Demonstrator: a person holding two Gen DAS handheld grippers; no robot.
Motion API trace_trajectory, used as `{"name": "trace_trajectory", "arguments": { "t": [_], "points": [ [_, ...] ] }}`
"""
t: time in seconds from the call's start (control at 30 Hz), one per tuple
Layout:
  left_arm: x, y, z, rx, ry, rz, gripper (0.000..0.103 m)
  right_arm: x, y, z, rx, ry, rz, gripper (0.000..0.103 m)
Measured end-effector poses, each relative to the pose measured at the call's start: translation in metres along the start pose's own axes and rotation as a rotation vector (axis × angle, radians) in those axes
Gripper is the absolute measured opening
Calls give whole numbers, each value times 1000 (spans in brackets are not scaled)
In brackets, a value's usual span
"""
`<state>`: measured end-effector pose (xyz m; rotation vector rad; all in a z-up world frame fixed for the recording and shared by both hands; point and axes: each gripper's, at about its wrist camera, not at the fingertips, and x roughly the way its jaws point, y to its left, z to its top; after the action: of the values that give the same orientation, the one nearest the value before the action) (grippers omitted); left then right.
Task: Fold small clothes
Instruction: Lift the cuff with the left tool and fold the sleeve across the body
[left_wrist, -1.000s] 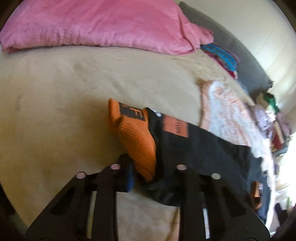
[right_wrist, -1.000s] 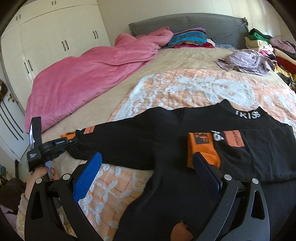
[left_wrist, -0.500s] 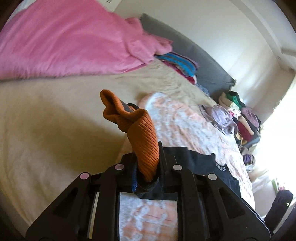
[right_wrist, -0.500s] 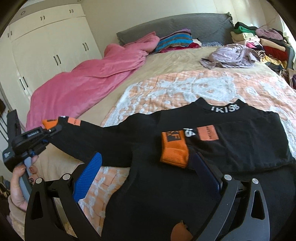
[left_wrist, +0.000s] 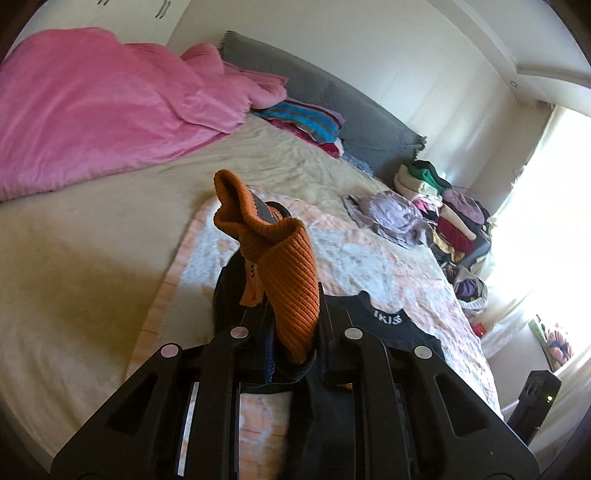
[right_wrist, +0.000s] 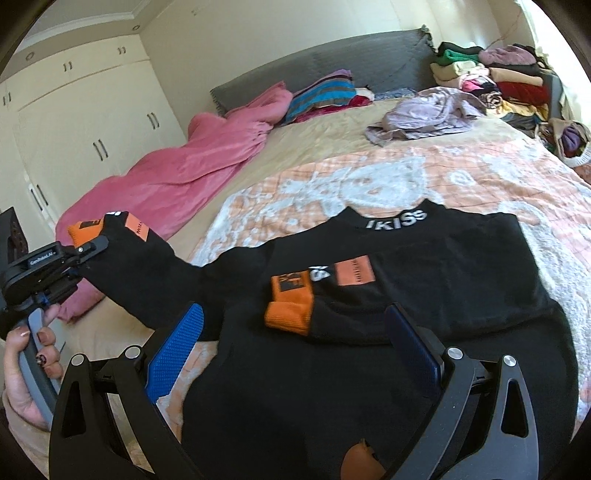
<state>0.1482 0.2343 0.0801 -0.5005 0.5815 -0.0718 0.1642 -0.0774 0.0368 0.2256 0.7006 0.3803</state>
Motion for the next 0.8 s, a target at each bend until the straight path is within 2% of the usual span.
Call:
{"name": "trace_trajectory", "arguments": {
  "t": [0.4,0.8],
  "points": [
    [25,-57,-5,90,50,-57,9,-24,-49,3,84,-45,-36,98],
    [57,-112,-27,180,122,-112,9,-52,-94,2,167,-103,-80,98]
  ]
}}
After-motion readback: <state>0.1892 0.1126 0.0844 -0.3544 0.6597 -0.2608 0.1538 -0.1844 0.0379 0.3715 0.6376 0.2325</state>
